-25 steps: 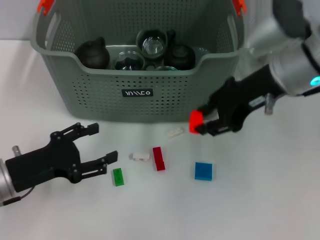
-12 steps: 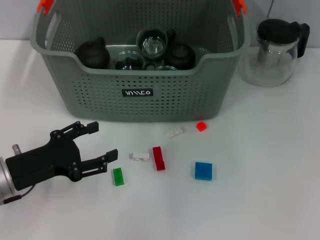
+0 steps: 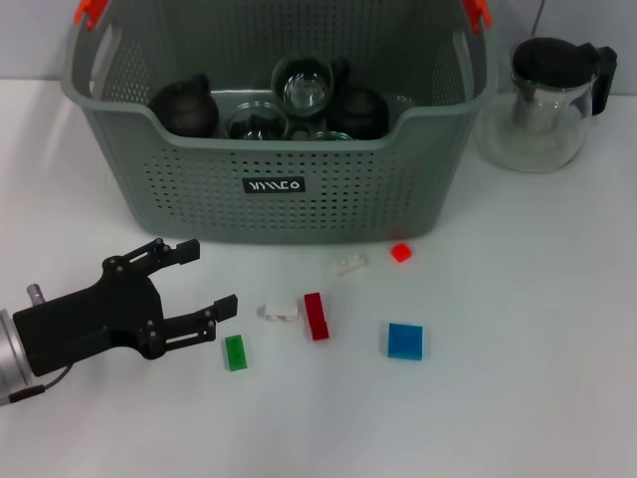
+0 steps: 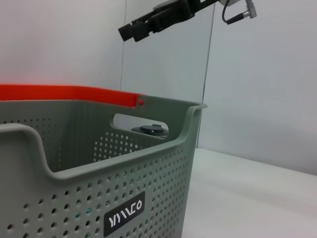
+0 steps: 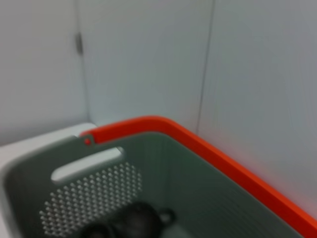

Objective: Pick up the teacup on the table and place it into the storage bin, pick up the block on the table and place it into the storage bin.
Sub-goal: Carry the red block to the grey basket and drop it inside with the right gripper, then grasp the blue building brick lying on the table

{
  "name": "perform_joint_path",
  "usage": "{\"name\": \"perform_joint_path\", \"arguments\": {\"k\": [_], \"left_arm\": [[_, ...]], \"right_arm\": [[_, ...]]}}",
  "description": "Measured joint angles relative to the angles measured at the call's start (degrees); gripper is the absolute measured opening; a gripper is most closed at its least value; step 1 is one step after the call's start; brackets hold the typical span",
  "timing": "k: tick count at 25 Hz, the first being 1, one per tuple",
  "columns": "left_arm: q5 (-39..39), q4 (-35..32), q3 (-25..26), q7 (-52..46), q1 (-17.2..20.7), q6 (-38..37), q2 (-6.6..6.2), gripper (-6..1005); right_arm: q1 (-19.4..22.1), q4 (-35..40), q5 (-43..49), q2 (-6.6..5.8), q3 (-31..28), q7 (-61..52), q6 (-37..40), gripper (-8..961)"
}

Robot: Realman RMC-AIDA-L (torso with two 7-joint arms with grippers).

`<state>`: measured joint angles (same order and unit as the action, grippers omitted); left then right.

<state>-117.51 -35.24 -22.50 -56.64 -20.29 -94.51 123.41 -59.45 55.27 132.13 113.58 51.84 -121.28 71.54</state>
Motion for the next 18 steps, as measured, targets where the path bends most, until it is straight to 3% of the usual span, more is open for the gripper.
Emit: {"name": "perform_joint_path", "arguments": {"k": [2,4,7,8,10,15,18], "left_arm": [[0.0,0.0,0.0,0.0,0.0,-0.1,-0.01,870],[0.0,0.0,0.0,0.0,0.0,-0.1,-0.01,870],[0.0,0.0,-0.1,0.0,0.0,-0.1,-0.01,870],[0.0,0.0,-0.1,0.0,0.0,-0.1,-0.01,870],[0.0,0.0,-0.1,0.0,0.0,-0.1,-0.01,870],[0.1,0.0,-0.2,0.2,0.0,-0.1,-0.01,870],[0.1,0.0,-0.2,0.2,-0.2,-0.2,-0.01,870]], "right_arm": [[0.8,1.0,-2.8,0.0,-0.3,1.2,1.7,607],[2.4,2.1,-8.1,-0.39,-0.8,3.0,5.1,689],[5.6,4.2,-18.0,-1.04,-1.7,6.4,13.4,811],[8.3,5.7,-23.1,-1.36,-1.9,8.5,20.4,834],[9.6,6.3,-24.5,-1.42,-1.8,9.5,24.3,880],[14.6,9.2,-18.4,-0.57,0.7,13.7,36.9,947],[16.0,9.4,-10.8,0.66,4.2,15.0,38.1,945]]}}
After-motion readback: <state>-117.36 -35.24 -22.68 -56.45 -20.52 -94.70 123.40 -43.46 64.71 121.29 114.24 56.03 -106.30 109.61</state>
